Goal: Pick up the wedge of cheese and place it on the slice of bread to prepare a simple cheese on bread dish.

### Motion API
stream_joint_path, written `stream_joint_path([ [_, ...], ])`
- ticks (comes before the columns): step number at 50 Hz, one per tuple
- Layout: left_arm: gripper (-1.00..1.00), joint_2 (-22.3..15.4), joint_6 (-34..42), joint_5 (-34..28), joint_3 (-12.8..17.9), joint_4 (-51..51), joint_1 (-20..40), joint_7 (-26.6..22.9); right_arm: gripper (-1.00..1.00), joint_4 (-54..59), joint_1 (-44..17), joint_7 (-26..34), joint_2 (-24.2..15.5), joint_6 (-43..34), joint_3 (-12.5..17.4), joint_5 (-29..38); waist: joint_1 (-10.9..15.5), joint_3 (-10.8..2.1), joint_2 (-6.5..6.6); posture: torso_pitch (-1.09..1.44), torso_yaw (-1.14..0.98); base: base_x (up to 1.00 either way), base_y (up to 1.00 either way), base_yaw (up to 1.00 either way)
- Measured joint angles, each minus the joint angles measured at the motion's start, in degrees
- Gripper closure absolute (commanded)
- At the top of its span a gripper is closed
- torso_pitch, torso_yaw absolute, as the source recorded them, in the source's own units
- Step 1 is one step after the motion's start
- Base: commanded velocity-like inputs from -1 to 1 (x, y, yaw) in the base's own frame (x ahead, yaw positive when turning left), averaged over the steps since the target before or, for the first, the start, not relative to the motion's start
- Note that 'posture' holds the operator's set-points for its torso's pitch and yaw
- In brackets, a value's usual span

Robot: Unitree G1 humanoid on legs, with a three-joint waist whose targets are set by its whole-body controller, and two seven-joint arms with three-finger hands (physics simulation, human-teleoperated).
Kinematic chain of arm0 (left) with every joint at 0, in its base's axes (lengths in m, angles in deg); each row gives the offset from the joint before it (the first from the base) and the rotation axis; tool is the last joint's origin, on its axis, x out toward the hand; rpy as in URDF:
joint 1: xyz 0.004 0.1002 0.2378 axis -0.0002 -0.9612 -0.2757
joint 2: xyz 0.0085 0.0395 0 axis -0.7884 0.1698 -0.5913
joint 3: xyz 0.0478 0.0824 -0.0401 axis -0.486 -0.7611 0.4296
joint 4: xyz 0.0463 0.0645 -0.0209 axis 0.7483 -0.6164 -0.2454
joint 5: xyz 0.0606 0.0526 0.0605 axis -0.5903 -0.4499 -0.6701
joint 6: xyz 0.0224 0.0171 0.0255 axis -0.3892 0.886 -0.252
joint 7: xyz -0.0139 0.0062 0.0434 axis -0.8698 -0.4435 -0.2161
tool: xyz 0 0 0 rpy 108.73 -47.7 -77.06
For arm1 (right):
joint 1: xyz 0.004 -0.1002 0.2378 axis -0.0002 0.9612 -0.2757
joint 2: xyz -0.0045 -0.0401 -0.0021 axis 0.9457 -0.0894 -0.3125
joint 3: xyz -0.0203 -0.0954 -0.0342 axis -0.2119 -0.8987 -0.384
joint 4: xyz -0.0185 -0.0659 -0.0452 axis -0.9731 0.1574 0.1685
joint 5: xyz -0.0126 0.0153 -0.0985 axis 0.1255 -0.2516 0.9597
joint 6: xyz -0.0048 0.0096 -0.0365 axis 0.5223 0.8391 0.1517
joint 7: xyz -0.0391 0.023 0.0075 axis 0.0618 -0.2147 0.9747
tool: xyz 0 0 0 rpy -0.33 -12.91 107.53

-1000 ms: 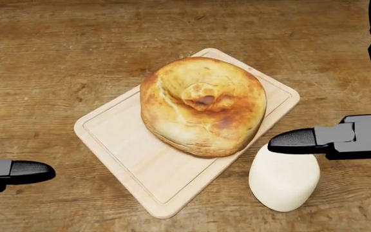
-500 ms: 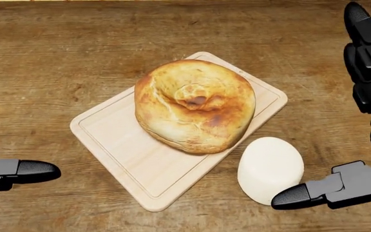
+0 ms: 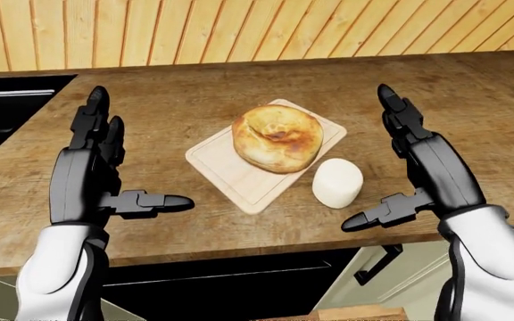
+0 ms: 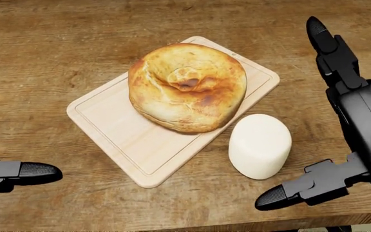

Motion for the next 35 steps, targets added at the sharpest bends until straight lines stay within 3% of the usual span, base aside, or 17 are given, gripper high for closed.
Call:
stream_joint_path([
  [11, -1.0, -0.1, 0.0, 0.1, -0.1, -0.7, 0.4, 0.0, -0.96, 5.0, -1.7, 1.4, 2.2, 4.1, -1.4, 2.3, 0.1, -0.24, 0.19, 0.0, 0.0, 0.0, 0.0, 0.0],
  [30, -1.0, -0.2, -0.2, 0.2, 0.0, -0.9, 0.2, 0.0, -0.52, 3.1, 4.8, 1.4, 3.5, 7.0, 0.2, 1.7, 0.0, -0.61, 0.08, 0.0, 0.0, 0.0, 0.0, 0.0],
  [35, -1.0, -0.1, -0.4, 0.2, -0.1, -0.9, 0.1, -0.2, -0.46, 3.4, 5.1, 1.0, 4.0, 7.8, -0.7, 1.4, -0.1, -0.69, 0.1, 0.0, 0.0, 0.0, 0.0, 0.0],
])
